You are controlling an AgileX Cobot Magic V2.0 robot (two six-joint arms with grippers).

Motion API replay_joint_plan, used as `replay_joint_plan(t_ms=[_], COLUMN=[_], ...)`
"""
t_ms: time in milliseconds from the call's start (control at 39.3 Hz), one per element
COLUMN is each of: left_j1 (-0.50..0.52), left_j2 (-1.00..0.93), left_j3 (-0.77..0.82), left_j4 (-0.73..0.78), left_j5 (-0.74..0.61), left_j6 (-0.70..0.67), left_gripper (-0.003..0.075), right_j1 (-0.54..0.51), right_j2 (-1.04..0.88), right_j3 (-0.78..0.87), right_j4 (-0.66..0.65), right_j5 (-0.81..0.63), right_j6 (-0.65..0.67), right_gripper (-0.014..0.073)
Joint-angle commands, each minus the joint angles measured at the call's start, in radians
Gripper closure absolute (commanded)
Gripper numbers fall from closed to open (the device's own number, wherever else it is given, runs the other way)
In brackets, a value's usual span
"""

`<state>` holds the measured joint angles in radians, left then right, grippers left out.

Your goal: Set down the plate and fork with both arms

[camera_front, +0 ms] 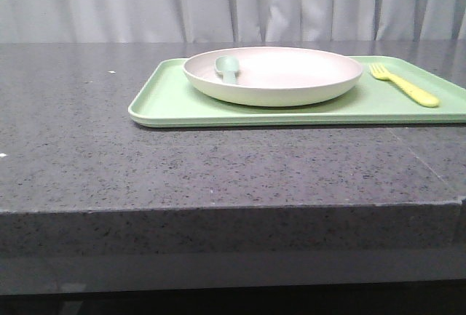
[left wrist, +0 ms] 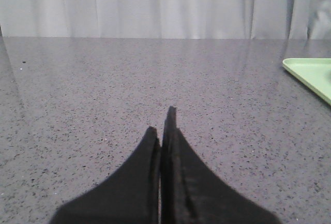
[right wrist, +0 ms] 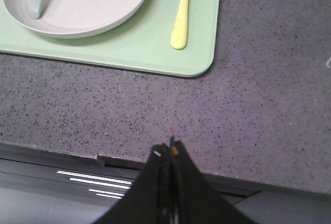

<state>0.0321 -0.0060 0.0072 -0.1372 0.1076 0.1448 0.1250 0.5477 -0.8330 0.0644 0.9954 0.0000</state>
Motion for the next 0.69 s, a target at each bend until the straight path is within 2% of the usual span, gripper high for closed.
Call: replay_joint_plan(t_ms=[0,204,382,662], left_j1=[0.002,0.002,-0.002,-0.004], left_j2=[-0.021,-0.021,-0.021,-0.021], left_j3=[0.002,0.002,0.002,0.002], left_j4=[-0.011,-0.011,0.104,0.104], left_j5=[-0.080,-0.080,-0.102,-0.102], left_j6=[0.000,-0.010,-0.170,-0.170], left_gripper=[0.0738,0.0738,0.0738,0.0738], right_j1=[0.000,0.000,0.000,0.000], right_j2=[0.007,0.007,0.007,0.007], right_j3=[-0.024,-0.024,-0.024,-0.024], right_j4=[0.002,0.002,0.002,0.002], right_j5=[-0.062,-0.062,-0.062,-0.062], right_j6=[-0.005,-0.005,-0.005,-0.005], right_gripper=[0.0661,0.0661,0.0661,0.0661])
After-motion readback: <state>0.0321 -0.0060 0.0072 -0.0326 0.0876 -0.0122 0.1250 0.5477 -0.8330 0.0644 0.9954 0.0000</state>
